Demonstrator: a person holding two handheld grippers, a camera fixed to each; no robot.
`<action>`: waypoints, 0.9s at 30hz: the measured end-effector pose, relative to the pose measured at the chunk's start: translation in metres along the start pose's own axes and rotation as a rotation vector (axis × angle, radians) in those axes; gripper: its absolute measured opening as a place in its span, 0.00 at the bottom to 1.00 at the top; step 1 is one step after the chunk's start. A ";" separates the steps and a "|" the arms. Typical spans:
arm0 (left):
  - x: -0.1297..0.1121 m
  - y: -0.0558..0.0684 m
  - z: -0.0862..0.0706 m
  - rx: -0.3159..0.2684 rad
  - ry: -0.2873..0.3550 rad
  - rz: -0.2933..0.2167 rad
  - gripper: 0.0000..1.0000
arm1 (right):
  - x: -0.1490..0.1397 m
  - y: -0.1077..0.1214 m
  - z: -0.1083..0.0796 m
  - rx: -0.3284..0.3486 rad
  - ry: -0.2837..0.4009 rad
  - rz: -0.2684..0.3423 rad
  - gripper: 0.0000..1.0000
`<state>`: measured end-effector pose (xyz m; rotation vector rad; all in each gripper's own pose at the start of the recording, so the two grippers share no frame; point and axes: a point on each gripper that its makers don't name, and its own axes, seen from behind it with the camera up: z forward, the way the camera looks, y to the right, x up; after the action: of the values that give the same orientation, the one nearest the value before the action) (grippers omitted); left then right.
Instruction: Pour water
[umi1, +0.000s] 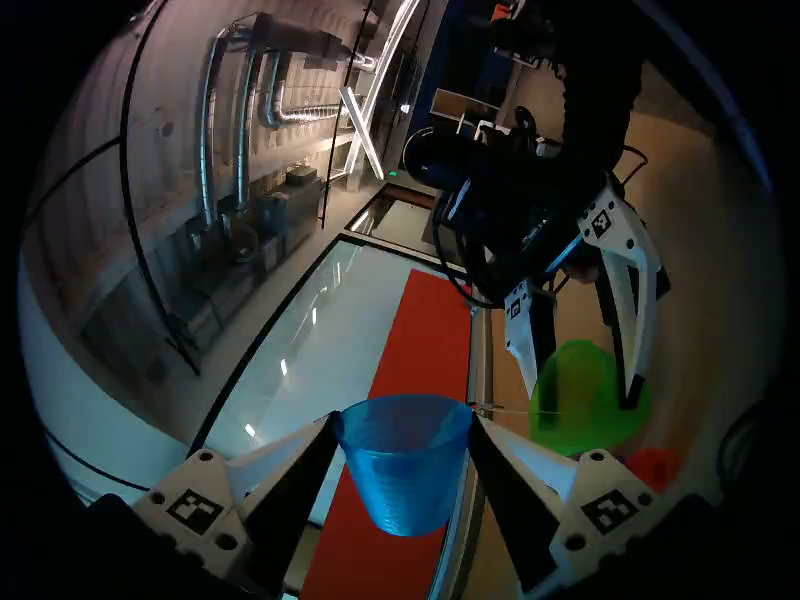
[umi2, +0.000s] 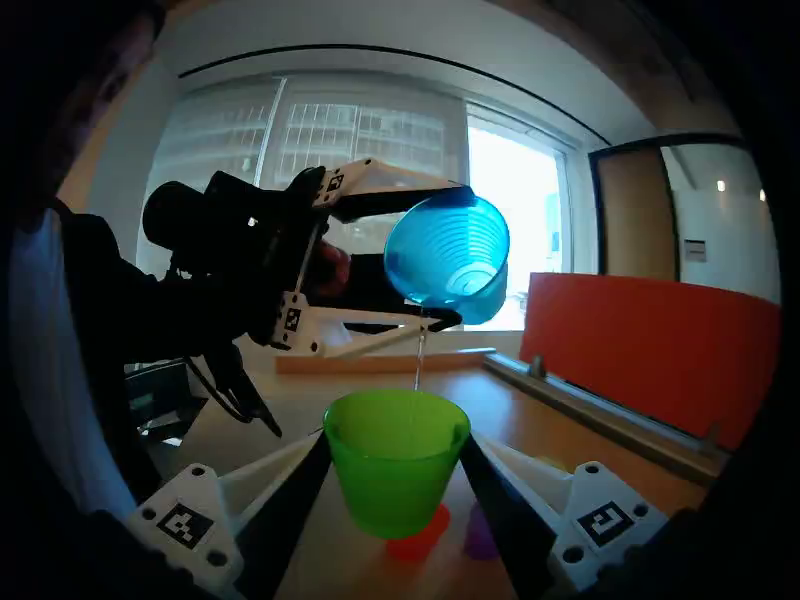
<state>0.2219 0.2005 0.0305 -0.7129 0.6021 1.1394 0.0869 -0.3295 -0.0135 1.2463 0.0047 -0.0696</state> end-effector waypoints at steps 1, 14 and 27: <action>0.000 0.000 0.000 0.000 0.000 0.001 0.89 | 0.000 0.000 0.000 0.000 0.001 -0.001 0.91; 0.003 0.001 0.002 -0.003 0.001 0.015 0.89 | 0.002 0.001 -0.002 -0.002 0.005 -0.005 0.91; 0.005 0.000 0.001 -0.006 -0.002 0.043 0.89 | 0.000 0.001 -0.002 -0.004 0.005 -0.005 0.91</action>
<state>0.2236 0.2043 0.0278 -0.7065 0.6149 1.1823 0.0866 -0.3272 -0.0130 1.2424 0.0123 -0.0710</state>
